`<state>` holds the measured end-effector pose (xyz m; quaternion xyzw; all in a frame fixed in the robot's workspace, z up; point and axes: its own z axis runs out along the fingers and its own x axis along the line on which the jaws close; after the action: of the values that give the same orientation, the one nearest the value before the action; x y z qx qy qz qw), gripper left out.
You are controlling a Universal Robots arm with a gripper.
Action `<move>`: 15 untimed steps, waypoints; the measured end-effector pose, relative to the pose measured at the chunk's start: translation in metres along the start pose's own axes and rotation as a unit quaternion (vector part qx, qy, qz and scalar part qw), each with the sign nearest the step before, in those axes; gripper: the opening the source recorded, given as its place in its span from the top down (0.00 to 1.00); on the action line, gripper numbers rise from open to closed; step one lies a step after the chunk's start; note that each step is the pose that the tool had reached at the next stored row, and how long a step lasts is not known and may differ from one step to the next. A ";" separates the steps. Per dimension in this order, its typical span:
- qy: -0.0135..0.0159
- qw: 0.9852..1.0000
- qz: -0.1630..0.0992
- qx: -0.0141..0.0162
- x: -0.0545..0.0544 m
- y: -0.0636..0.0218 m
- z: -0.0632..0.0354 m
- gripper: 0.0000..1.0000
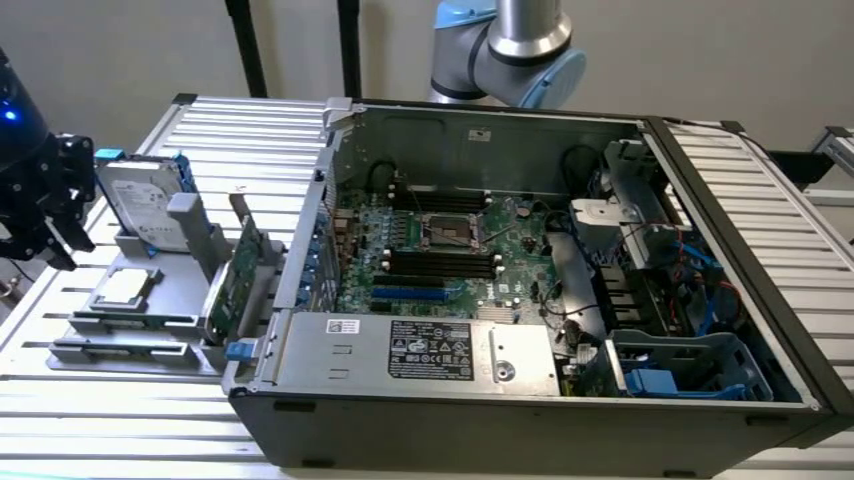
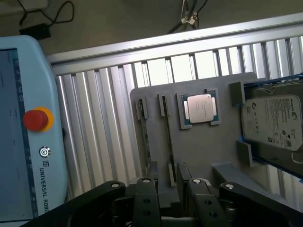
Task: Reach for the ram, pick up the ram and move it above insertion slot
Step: 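Pick up the ram and move it above insertion slot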
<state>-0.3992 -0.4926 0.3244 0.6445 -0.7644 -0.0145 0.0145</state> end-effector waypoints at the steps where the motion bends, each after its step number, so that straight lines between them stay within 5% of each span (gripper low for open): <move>1: 0.000 1.000 0.000 0.000 0.001 -0.0003 0.0018 0.69; 15: -0.003 1.000 -0.007 -0.001 0.012 -0.0033 0.0273 0.69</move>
<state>-0.3992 -0.5053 0.2971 0.6498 -0.7598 -0.0170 0.0123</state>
